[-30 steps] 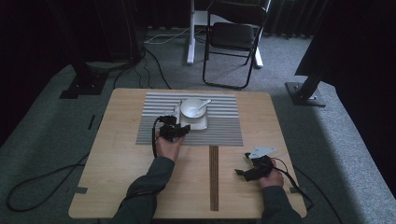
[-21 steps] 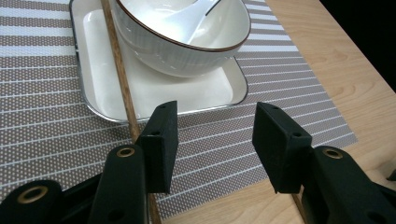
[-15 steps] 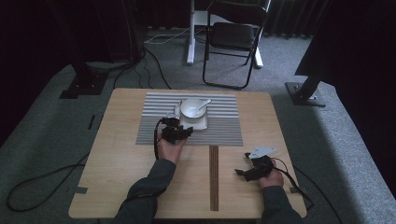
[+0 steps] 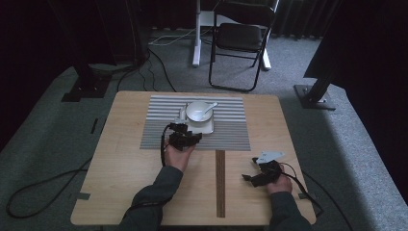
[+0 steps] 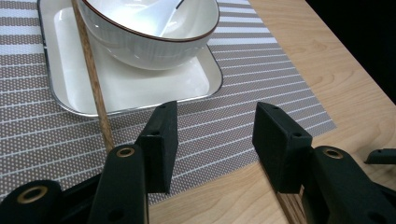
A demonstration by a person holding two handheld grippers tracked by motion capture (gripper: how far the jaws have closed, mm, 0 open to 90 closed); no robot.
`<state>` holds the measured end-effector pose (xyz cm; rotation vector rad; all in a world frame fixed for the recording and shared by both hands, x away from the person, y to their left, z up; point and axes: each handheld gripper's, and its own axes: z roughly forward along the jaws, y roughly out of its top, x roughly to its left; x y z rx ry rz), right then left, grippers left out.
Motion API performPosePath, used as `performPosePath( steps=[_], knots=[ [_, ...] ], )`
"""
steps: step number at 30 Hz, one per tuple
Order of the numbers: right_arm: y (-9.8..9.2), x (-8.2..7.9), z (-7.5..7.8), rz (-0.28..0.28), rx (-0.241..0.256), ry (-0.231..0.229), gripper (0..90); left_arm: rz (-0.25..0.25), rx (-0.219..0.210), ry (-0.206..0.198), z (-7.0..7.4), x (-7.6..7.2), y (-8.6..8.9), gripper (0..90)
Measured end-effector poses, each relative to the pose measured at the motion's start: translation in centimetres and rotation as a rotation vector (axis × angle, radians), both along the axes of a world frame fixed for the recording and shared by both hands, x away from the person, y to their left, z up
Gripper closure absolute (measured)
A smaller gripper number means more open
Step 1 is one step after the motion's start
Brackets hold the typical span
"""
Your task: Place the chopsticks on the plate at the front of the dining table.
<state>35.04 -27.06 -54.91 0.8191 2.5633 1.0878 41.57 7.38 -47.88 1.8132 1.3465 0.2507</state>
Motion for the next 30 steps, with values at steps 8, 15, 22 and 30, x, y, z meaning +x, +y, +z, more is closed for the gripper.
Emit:
performPosePath(
  steps=[8, 15, 22, 30],
  knots=[
    [0.0, 0.0, 0.0, 0.000, 0.000, 0.000, 11.6, -0.018, 0.006, -0.001, -0.1, -0.4, -0.4, 50.9],
    [0.0, 0.0, 0.0, 0.000, 0.000, 0.000, 11.6, -0.035, 0.009, 0.003, -0.2, -0.8, -0.8, 50.9],
    [0.0, 0.0, 0.0, 0.000, 0.000, 0.000, 11.5, -0.055, 0.012, 0.007, -0.4, -1.2, -1.2, 50.8],
    [0.0, 0.0, 0.0, 0.000, 0.000, 0.000, 11.6, -0.069, 0.013, 0.011, -0.7, -1.6, -1.6, 50.8]
  ],
)
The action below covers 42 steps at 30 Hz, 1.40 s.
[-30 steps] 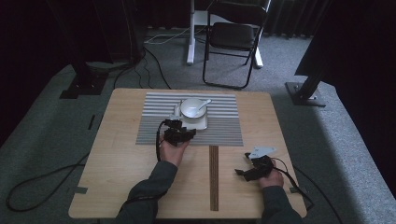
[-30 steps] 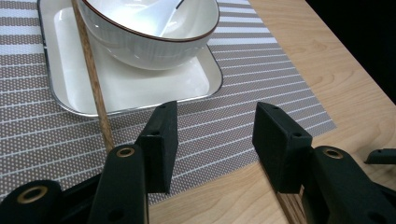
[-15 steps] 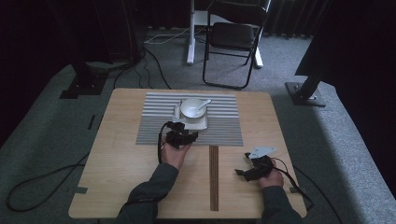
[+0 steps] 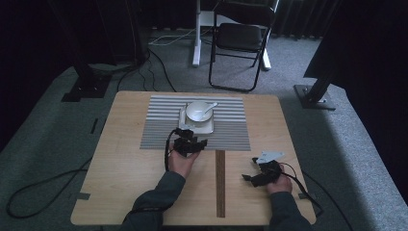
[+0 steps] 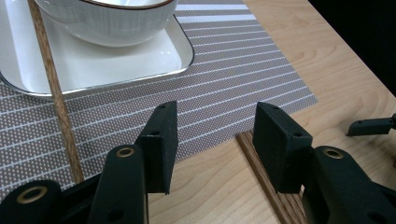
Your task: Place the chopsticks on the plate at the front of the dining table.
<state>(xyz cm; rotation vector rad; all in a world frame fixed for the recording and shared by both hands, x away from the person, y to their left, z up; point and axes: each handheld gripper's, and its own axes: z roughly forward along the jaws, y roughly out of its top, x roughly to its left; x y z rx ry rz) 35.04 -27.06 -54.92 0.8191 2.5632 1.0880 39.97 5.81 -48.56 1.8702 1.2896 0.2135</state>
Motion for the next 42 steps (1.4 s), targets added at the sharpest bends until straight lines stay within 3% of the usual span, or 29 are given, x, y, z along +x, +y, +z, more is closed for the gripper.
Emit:
performPosePath(
  steps=[42],
  knots=[
    [0.0, 0.0, 0.0, 0.001, 0.000, -0.002, 11.6, -0.077, 0.031, 0.020, -1.7, -1.9, -1.9, 50.3]
  ],
)
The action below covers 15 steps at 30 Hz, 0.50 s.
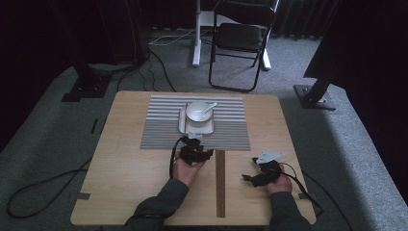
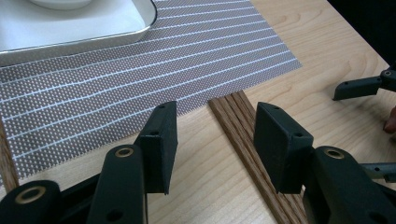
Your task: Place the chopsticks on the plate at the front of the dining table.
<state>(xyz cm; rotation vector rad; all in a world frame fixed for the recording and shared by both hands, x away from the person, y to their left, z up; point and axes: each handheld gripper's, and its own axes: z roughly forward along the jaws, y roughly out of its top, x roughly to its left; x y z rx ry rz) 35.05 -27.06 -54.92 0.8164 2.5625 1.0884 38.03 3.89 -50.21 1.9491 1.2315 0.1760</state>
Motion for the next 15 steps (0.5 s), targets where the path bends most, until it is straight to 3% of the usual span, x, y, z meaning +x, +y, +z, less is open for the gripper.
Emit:
performPosePath(
  steps=[15],
  knots=[
    [0.01, -0.02, 0.00, -0.001, 0.000, 0.002, 11.6, -0.018, 0.001, 0.002, -0.30, -0.59, -0.30, 50.2]
  ],
)
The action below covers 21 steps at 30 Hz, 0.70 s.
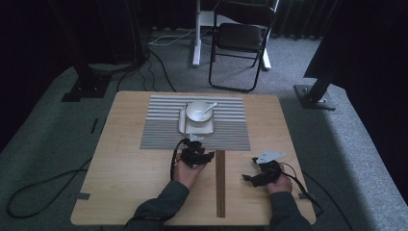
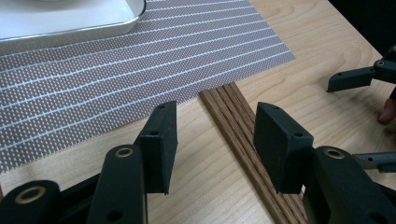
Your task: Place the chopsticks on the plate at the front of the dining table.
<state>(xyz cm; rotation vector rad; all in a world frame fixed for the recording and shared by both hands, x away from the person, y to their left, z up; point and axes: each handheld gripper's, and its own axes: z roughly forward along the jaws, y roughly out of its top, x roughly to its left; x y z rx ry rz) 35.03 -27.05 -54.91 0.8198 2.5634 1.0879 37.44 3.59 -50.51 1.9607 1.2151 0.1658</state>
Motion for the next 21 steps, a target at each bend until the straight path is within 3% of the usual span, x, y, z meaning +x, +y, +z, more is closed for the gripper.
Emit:
performPosePath(
  steps=[21],
  knots=[
    [0.0, 0.0, 0.0, 0.000, 0.000, 0.000, 11.6, -0.025, 0.015, -0.003, -0.6, -1.1, -0.7, 50.2]
  ],
)
